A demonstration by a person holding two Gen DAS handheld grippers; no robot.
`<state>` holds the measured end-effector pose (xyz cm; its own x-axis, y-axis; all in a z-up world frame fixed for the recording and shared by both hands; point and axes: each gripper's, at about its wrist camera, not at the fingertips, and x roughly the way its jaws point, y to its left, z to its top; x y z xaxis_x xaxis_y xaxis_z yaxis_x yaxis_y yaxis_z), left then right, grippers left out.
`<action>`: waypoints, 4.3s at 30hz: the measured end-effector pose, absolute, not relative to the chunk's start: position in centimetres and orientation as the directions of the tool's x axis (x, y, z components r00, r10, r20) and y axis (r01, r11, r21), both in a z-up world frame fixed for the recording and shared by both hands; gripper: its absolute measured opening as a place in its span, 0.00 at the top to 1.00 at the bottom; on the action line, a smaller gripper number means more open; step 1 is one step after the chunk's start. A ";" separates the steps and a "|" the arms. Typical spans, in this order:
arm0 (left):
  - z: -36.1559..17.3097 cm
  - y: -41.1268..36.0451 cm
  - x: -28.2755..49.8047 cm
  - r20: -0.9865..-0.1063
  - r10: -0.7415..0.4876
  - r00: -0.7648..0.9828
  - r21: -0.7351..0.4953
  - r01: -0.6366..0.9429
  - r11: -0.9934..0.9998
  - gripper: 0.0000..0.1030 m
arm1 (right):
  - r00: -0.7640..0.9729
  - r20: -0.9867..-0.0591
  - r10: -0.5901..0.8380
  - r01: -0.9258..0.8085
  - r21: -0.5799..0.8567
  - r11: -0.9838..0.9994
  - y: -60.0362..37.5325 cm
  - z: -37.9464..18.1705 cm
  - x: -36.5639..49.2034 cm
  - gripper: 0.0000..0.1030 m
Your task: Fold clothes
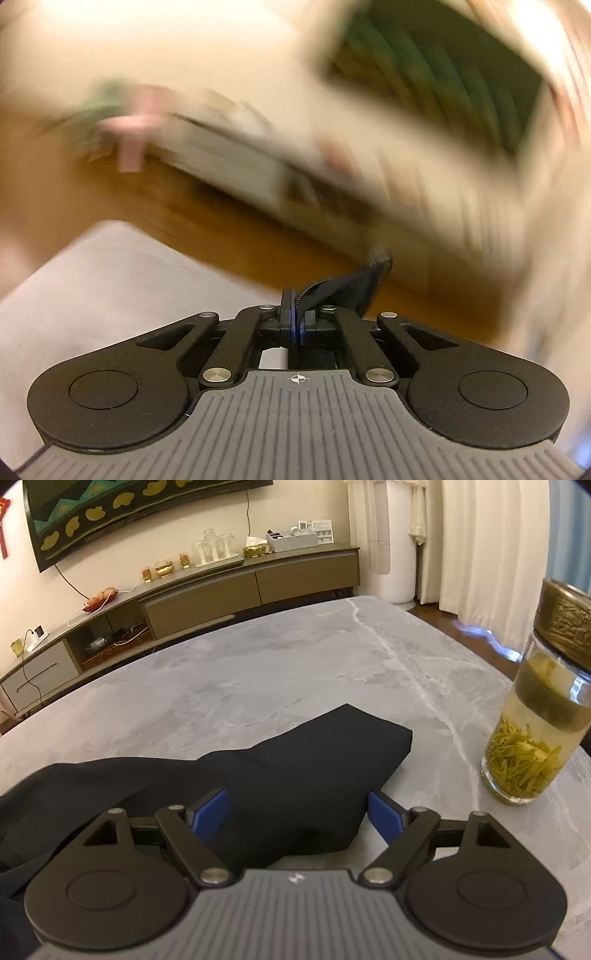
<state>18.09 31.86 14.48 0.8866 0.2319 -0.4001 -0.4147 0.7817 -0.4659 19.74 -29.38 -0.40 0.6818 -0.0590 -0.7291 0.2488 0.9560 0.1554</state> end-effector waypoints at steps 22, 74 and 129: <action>6.6 34.3 13.4 -0.599 0.057 0.799 -0.382 -0.347 0.856 1.00 | 0.622 -0.783 -0.031 0.198 0.119 0.973 -23.7 -0.5 28.7 0.28; 2.6 43.7 5.0 -0.517 0.148 0.843 -0.504 -0.439 0.744 0.97 | 0.747 -0.639 -0.183 0.179 -0.071 0.981 -26.1 10.5 19.5 1.00; 2.5 41.6 22.1 -0.638 -0.198 0.744 -0.594 -0.311 0.742 1.00 | 0.797 -0.596 0.099 0.148 0.351 0.925 -21.8 5.0 17.8 0.27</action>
